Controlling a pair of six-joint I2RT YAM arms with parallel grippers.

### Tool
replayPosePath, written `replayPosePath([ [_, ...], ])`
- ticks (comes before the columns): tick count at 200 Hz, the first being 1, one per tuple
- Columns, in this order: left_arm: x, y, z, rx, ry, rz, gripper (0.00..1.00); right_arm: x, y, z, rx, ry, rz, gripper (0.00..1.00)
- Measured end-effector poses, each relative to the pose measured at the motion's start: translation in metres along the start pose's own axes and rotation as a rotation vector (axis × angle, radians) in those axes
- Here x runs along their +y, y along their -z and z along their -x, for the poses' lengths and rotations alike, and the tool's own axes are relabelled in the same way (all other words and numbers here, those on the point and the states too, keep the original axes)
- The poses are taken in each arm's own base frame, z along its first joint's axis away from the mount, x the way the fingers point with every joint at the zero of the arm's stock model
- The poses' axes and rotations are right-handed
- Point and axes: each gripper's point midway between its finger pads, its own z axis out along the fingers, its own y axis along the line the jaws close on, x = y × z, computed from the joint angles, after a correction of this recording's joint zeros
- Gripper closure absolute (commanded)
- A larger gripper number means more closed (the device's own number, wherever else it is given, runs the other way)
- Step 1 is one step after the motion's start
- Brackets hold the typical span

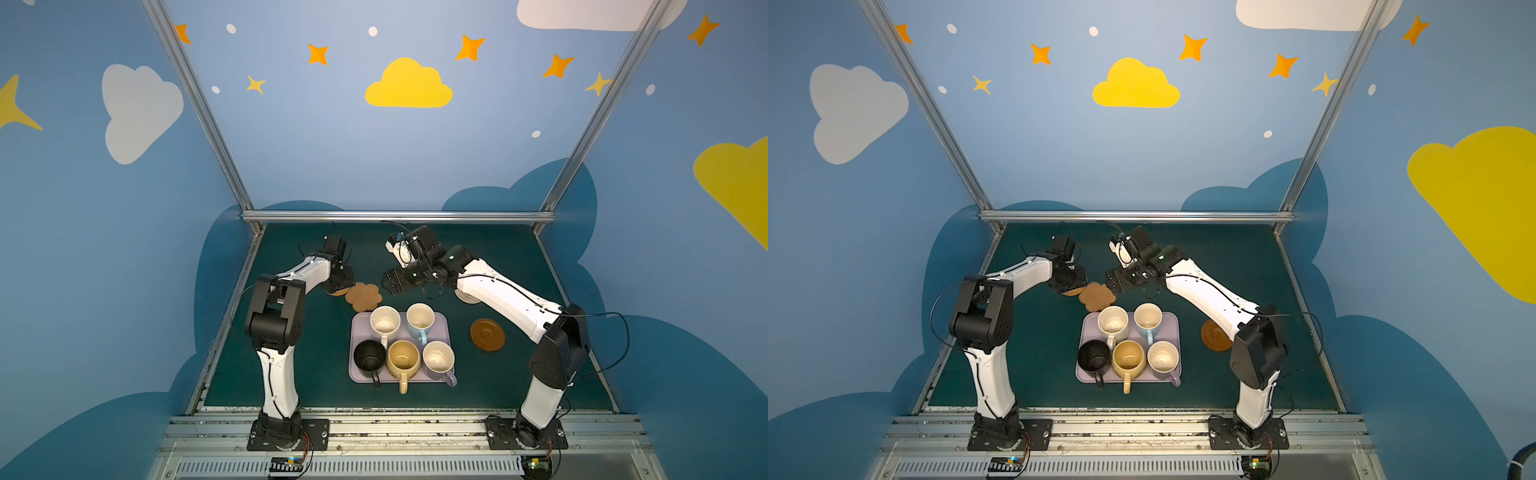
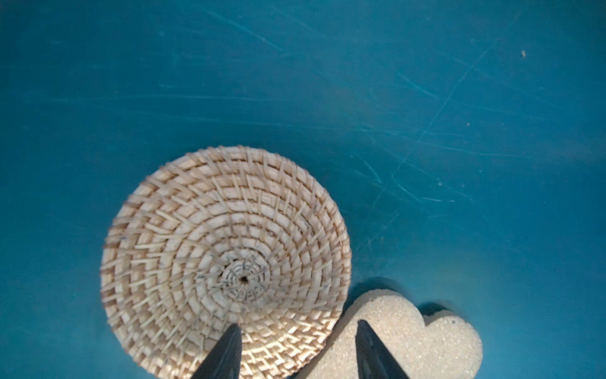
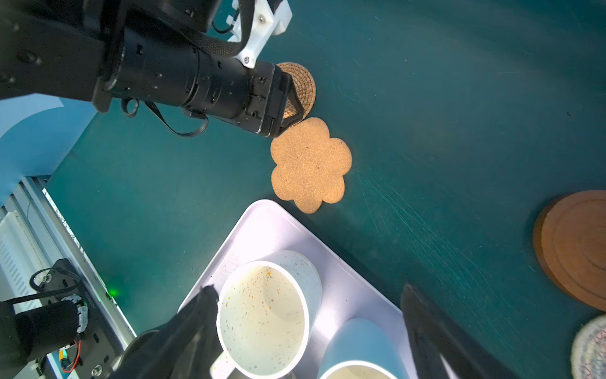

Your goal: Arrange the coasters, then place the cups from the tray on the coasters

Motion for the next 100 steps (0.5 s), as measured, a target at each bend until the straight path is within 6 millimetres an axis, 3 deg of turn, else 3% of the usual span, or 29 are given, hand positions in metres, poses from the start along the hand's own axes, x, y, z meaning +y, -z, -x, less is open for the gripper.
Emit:
replayPosePath([
  [35, -0.001, 0.001, 0.0, 0.007, 0.0, 0.003, 0.42, -0.001, 0.0, 0.0, -0.001, 0.0, -0.005, 0.12],
  [80, -0.003, 0.005, 0.001, 0.018, -0.008, 0.004, 0.32, -0.005, 0.0, 0.001, -0.005, -0.002, -0.024, 0.04],
  [100, -0.007, 0.013, 0.011, 0.003, -0.017, 0.004, 0.27, -0.011, 0.001, 0.002, -0.009, -0.005, -0.046, 0.04],
])
